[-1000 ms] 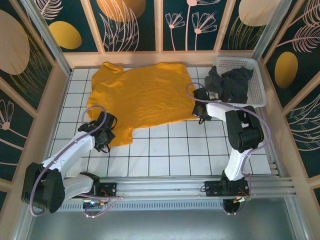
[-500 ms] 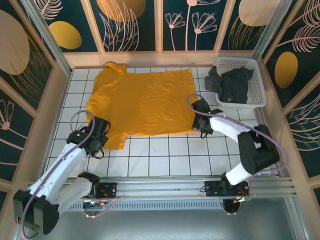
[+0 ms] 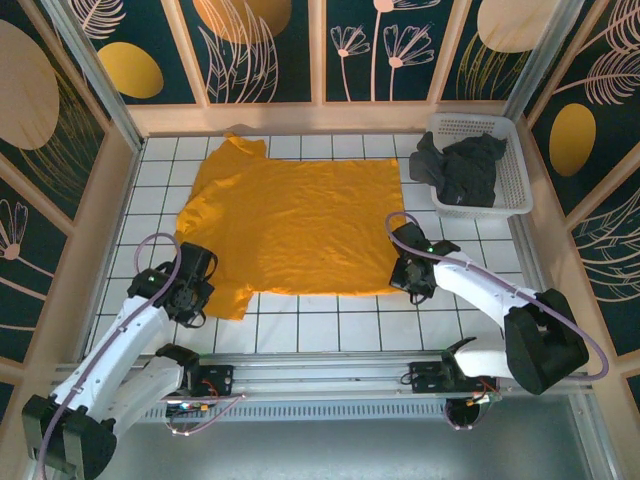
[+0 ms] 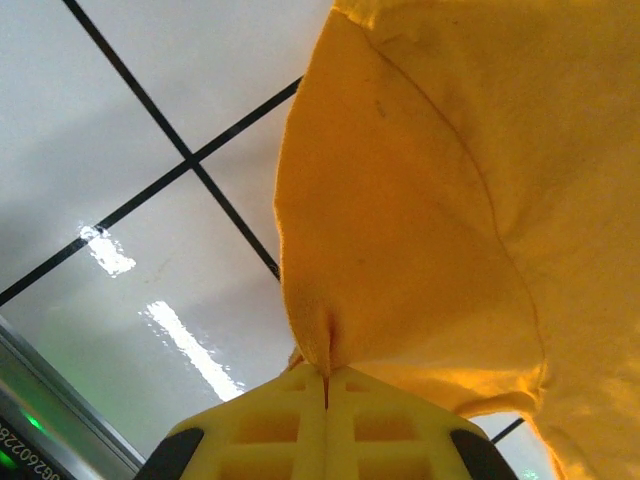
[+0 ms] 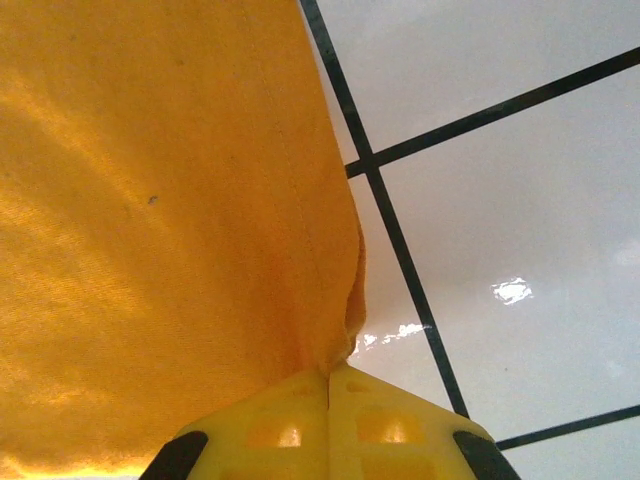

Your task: Fold and stack the t-shirts

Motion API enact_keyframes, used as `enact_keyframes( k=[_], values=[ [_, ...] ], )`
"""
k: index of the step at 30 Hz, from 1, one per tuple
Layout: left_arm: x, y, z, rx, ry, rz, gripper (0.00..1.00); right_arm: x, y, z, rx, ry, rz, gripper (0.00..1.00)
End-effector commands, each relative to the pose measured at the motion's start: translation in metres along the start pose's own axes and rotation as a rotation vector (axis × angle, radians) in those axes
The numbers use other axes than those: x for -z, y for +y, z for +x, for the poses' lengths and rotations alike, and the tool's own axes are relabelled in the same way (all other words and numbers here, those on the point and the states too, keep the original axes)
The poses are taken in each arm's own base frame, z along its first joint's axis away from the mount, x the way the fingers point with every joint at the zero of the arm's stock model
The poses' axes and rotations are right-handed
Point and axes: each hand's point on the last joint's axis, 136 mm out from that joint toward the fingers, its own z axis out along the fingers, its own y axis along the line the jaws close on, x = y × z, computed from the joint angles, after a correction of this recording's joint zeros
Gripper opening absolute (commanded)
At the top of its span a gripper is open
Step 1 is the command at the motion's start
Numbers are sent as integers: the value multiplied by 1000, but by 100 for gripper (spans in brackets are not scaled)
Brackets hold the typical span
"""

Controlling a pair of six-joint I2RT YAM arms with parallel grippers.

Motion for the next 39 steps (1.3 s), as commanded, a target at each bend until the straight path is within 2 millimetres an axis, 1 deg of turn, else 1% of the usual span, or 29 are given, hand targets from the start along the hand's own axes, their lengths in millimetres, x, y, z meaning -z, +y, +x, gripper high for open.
enact_keyframes(
  k=[1, 4, 6, 8, 9, 13, 15, 16, 20, 24, 27, 32, 39],
  values=[
    [13, -30, -13, -2, -36, 79, 0, 14, 11, -11, -37, -6, -24, 0],
    [21, -59, -22, -21, -54, 139, 0, 20, 20, -24, -57, -17, -45, 0],
    [26, -75, -30, -36, -75, 157, 0, 23, 23, -35, -69, -32, -42, 0],
    [28, -86, -38, -48, -94, 161, 0, 25, 25, -47, -84, -49, -45, 0],
    [29, -96, -44, -46, -106, 187, 0, 26, 26, -53, -92, -60, -48, 0],
    [27, -119, -63, -41, -123, 229, 0, 28, 30, -78, -114, -93, -51, 0],
    [17, -123, -71, -50, -124, 216, 0, 28, 34, -91, -118, -106, -54, 0],
    [22, -132, -79, -52, -137, 233, 0, 28, 35, -97, -120, -113, -57, 0],
    [12, -141, -96, -71, -157, 213, 0, 23, 39, -119, -127, -131, -44, 0],
    [8, -149, -114, -65, -195, 210, 0, 17, 41, -138, -140, -147, -30, 0],
    [4, -155, -123, -84, -213, 194, 0, 11, 44, -149, -143, -145, -28, 0],
    [0, -169, -136, -113, -234, 203, 0, 1, 50, -156, -143, -134, -20, 0],
    [-18, -184, -145, -186, -238, 163, 0, -9, 54, -159, -145, -127, -19, 0]
  ],
)
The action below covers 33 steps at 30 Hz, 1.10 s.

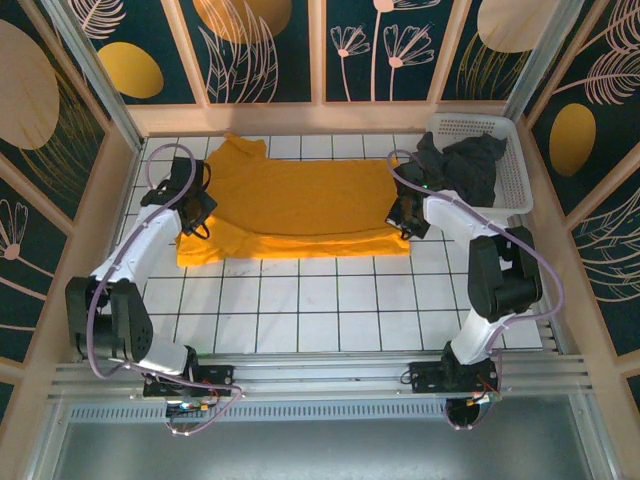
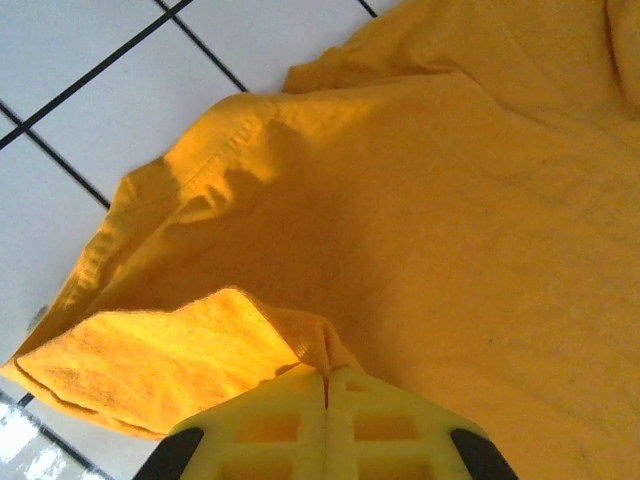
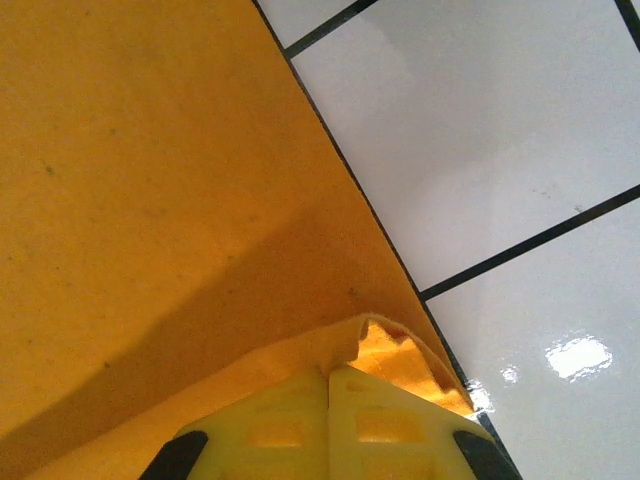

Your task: Fold and stack the t-shirts

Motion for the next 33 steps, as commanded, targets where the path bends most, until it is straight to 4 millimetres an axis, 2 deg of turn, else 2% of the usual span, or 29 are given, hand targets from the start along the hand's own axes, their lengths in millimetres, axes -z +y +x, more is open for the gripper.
enact_keyframes(
  k=[1, 17, 18, 20, 21, 22, 23, 24, 25, 27, 30, 33],
  values=[
    [-6, -8, -16, -54, -45, -10, 0, -1, 6, -13, 2, -27, 1, 0],
    [-38, -28, -37, -180, -88, -52, 0, -18, 19, -35, 20, -44, 41, 0],
    [-48, -27, -33, -192, -73, -71, 0, -18, 19, -36, 19, -47, 47, 0],
    [-57, -31, -33, -221, -67, -72, 0, -22, 17, -38, 18, -47, 63, 0],
    [-60, -34, -33, -239, -60, -68, 0, -23, 16, -39, 19, -46, 66, 2],
    [-65, -37, -32, -261, -48, -69, 6, -23, 16, -40, 17, -45, 64, 16],
    [-67, -38, -32, -279, -38, -75, 21, -22, 16, -42, 16, -49, 58, 30],
    [-68, -39, -32, -291, -28, -80, 36, -21, 17, -43, 18, -49, 53, 39],
    [-65, -39, -34, -297, -24, -82, 45, -16, 17, -46, 22, -57, 46, 46],
    [-58, -33, -38, -285, -25, -89, 55, -6, 18, -50, 36, -76, 38, 54],
    [-44, -5, -35, -232, 8, -114, 58, 13, 13, -50, 51, -101, 29, 60],
    [-35, 33, -14, -168, 70, -112, 56, 27, 4, -37, 55, -102, -6, 60]
  ],
)
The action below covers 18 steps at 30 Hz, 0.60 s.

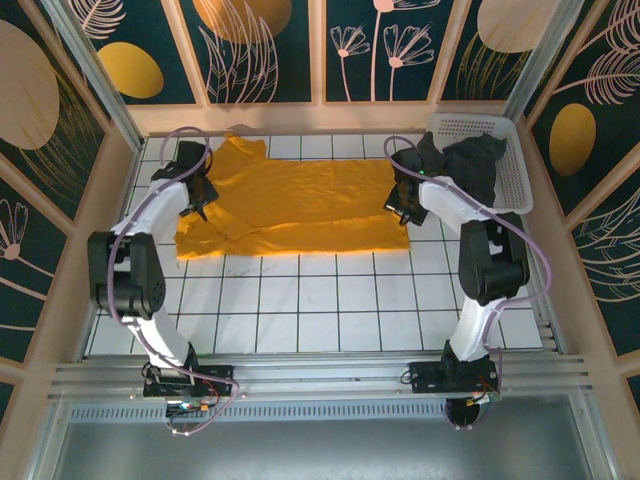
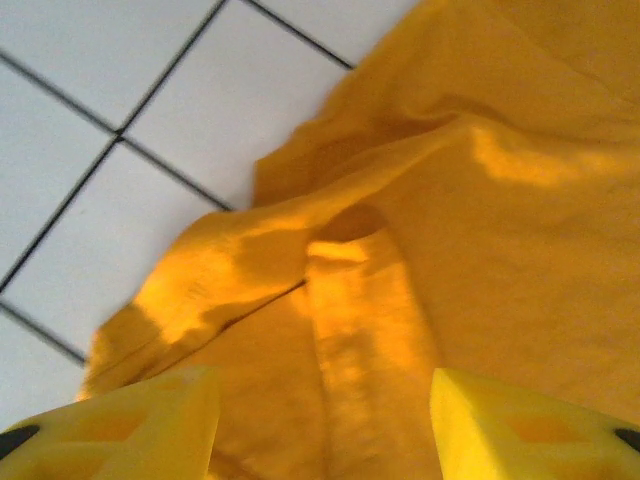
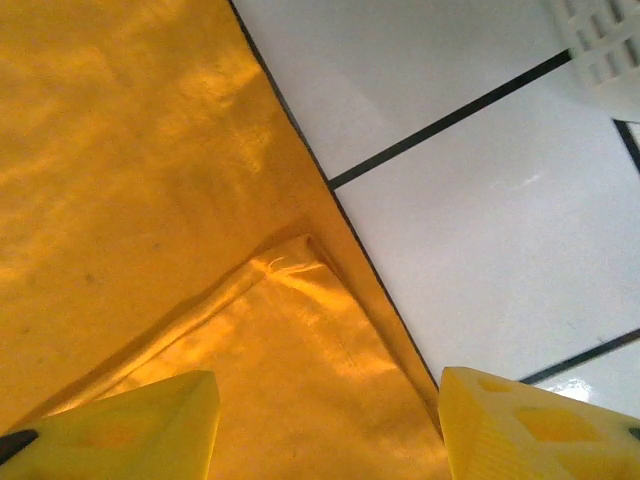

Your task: Fold and stack the t-shirts

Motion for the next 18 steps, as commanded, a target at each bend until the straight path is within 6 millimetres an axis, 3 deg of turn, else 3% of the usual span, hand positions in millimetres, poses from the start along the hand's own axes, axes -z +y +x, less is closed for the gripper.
enact_keyframes(
  k=[1, 6, 11, 18],
  values=[
    [12, 43, 37, 59, 106, -12, 55, 32, -15, 10, 17, -19, -32, 60],
    [-10, 90, 81, 220, 244, 24, 54, 30, -23, 51, 28, 41, -136, 59],
    [-29, 95, 89, 308, 295, 83, 56, 15, -30, 72, 14, 97, -184, 59],
    [-48, 95, 92, 326, 305, 74, 47, -2, -36, 79, -15, 127, -166, 58]
  ],
)
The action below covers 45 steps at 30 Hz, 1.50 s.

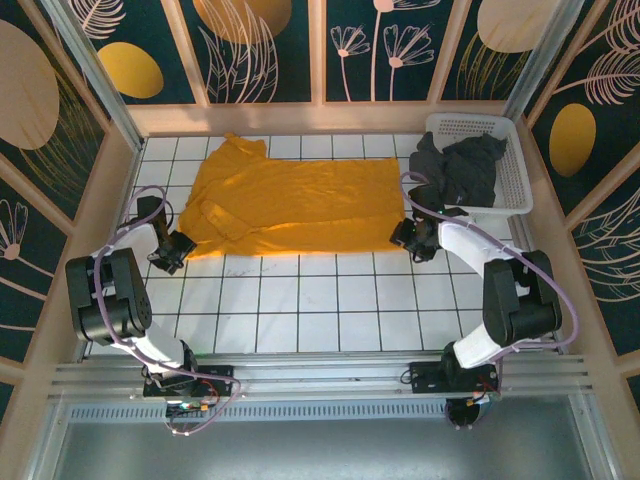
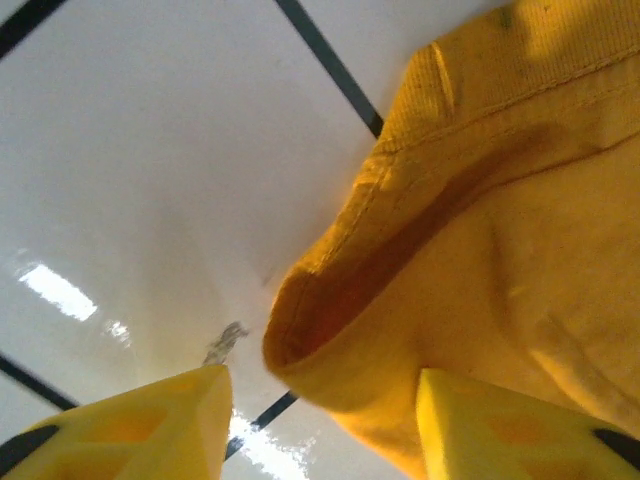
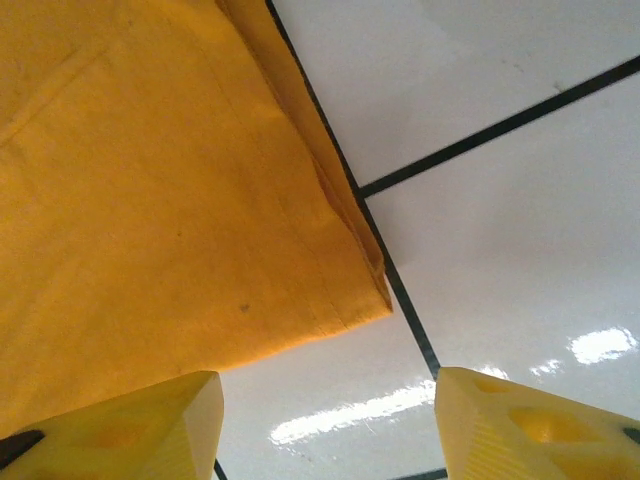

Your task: Fold and stack the t-shirts

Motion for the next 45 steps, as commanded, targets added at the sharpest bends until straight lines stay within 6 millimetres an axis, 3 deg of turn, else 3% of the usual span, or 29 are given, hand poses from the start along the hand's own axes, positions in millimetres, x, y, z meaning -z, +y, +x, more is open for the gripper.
enact_keyframes(
  k=[1, 7, 15, 19, 21, 25, 29, 34, 41, 42, 43, 45],
  values=[
    [-6, -9, -8, 19, -16, 45, 45, -12, 2, -1, -9, 10, -21, 57],
    [-14, -8, -13, 13, -23, 30, 25, -27, 1, -3, -33, 30, 4, 49],
    [-7, -6, -25, -16, -74, -2, 0, -45, -8, -10, -27, 5, 75, 35],
    [1, -3, -31, -33, -107, -34, 0, -44, -12, -19, -16, -31, 117, 8],
    [7, -1, -32, -33, -118, -41, 0, -41, -16, -18, -18, -37, 143, 0],
    [18, 13, -24, -18, -123, -85, 0, -28, -26, -6, -37, -25, 172, 0],
    [23, 32, 0, 34, -92, -106, 0, -13, -37, 14, -55, 2, 199, 0],
    [30, 63, 35, 147, -76, -132, 0, 4, -56, 50, -71, 56, 235, 0],
    [32, 97, 66, 253, -78, -187, 0, 18, -79, 99, -90, 140, 240, 0],
    [33, 98, 67, 254, -80, -188, 1, 19, -80, 102, -92, 147, 234, 0],
    [35, 96, 64, 254, -89, -182, 13, 19, -79, 103, -89, 150, 229, 4],
    [43, 90, 56, 257, -109, -176, 38, 21, -77, 98, -81, 142, 230, 22]
  ],
)
